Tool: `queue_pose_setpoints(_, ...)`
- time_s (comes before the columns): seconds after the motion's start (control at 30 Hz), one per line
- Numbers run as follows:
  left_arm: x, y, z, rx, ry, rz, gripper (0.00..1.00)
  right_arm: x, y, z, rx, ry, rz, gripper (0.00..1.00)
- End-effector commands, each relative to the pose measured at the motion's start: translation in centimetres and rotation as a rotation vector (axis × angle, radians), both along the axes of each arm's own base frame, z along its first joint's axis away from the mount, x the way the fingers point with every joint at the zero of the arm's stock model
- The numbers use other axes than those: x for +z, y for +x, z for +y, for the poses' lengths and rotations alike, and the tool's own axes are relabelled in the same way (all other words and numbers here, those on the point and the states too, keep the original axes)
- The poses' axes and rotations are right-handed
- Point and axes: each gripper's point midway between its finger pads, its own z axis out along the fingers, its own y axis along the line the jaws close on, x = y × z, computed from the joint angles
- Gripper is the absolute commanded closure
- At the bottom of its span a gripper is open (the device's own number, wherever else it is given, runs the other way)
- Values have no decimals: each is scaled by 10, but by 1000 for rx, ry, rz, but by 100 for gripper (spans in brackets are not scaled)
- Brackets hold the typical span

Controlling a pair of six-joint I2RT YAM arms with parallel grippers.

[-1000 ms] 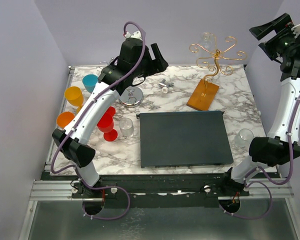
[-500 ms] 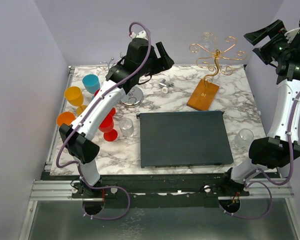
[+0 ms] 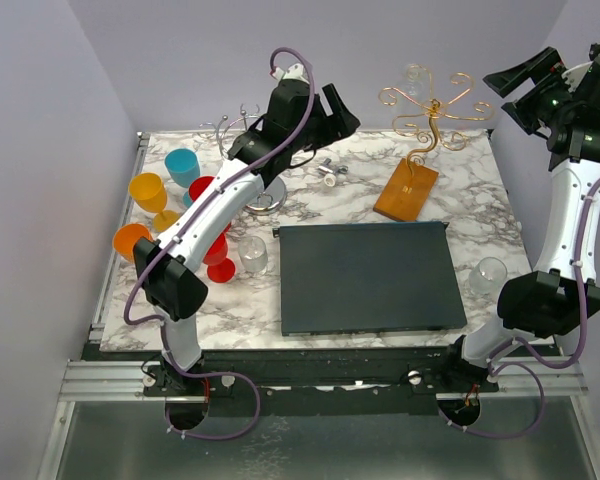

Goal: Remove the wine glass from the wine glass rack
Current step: Adjust the wine rack at the center of the board.

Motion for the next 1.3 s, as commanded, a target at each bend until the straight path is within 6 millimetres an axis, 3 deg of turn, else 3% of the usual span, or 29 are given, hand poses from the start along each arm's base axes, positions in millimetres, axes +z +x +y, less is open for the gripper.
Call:
queue_pose_setpoints(0.0,9,8,-14,6,-48,-33,23,13,-3,-1,2,-38,-53,0)
queue_pose_setpoints(0.37,9,13,-28,14,-70,-48,27,11,-3,3,28,-26,-56,2)
queue_pose_setpoints(0.9,-1,23,-49,16,-82,-38,35,-8,0,6,58,-21,-21,14)
queue_pose_setpoints(1.27,7,12,-98,-97,-158,-30,40,-12,7,-1,37,-48,3,15)
